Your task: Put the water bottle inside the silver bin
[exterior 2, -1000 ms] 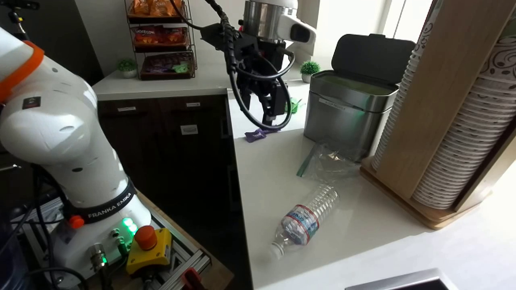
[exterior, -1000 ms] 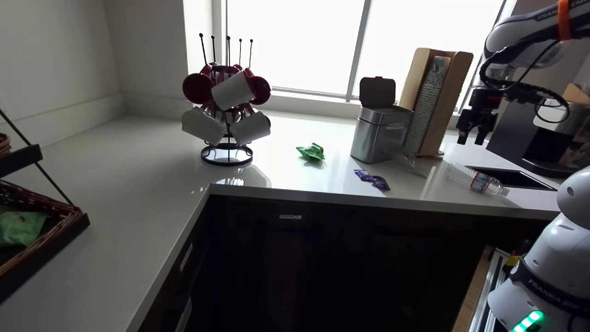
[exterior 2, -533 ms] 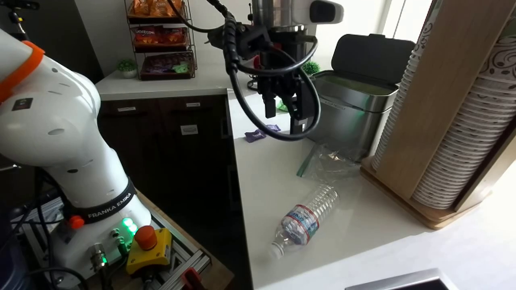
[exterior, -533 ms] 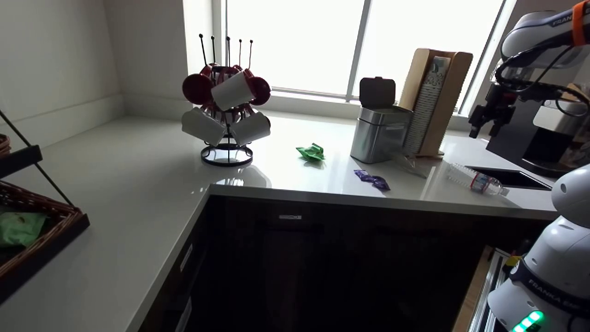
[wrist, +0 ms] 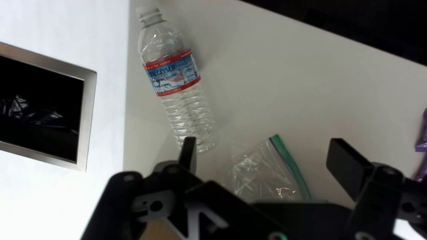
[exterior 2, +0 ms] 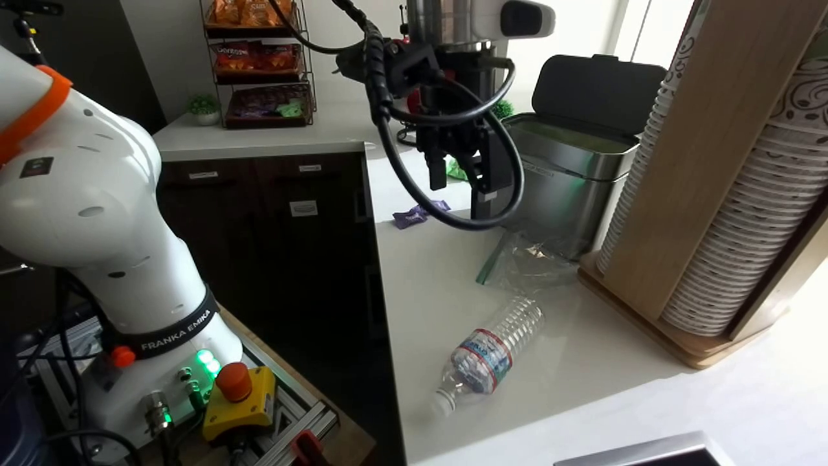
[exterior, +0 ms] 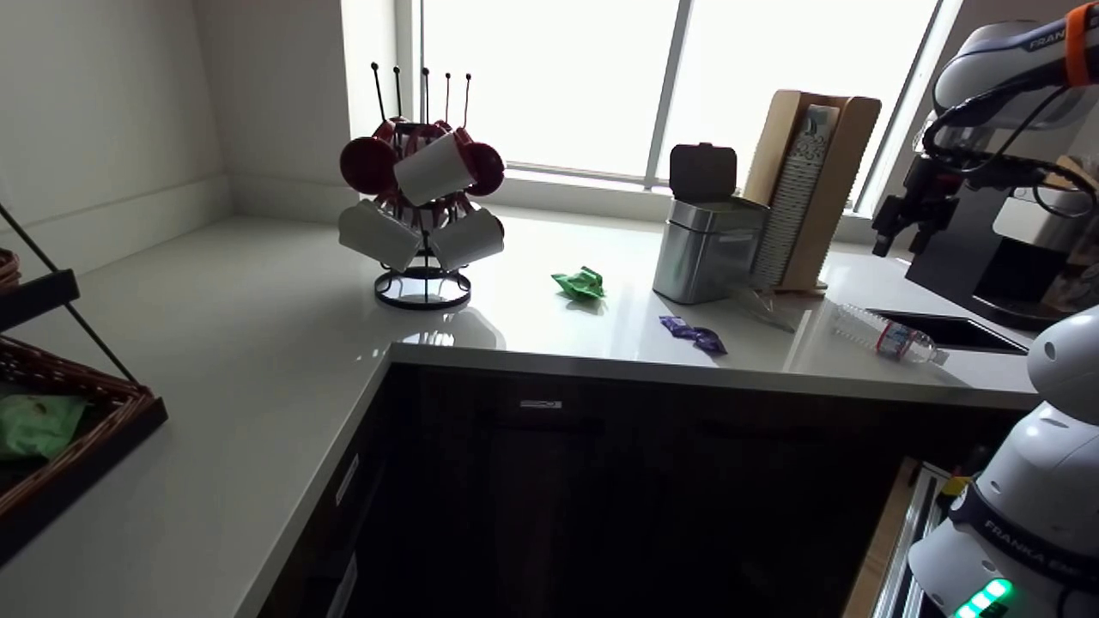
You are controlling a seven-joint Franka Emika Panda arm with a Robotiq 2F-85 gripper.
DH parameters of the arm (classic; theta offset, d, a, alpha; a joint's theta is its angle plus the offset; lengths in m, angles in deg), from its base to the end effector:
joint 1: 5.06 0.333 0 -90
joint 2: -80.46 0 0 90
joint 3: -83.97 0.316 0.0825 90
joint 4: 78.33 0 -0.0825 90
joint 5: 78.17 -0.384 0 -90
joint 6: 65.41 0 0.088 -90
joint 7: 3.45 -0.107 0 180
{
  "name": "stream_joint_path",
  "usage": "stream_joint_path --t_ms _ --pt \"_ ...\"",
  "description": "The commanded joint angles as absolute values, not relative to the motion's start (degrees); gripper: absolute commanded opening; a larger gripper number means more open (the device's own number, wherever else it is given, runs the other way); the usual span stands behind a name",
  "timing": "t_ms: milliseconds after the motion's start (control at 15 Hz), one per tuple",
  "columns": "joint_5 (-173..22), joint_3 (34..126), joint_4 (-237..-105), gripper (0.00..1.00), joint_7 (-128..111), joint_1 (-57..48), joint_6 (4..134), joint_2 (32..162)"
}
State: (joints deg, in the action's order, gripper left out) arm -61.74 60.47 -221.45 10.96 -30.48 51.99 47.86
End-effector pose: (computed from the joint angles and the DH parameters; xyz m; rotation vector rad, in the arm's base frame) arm 0.2435 -0.3140 0.4709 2.9850 -0.6541 0.0903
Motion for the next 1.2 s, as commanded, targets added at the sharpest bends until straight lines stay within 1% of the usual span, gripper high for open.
stream_joint_path --t_ms 0,267,467,600,1133 --pt "-63.8 54.6 -224.1 1.0 19.3 -29.0 58.9 47.4" --pt "-65.8 47.3 -226.8 1.0 32.1 -27.5 65.3 48.4" --pt "-65.7 44.5 -227.7 1.0 37.1 -26.8 66.9 50.2" --pt "-64.6 44.4 -228.0 1.0 37.9 -27.3 67.5 52.0" --pt "-54.1 48.9 -228.3 1.0 31.9 -31.6 72.4 60.4"
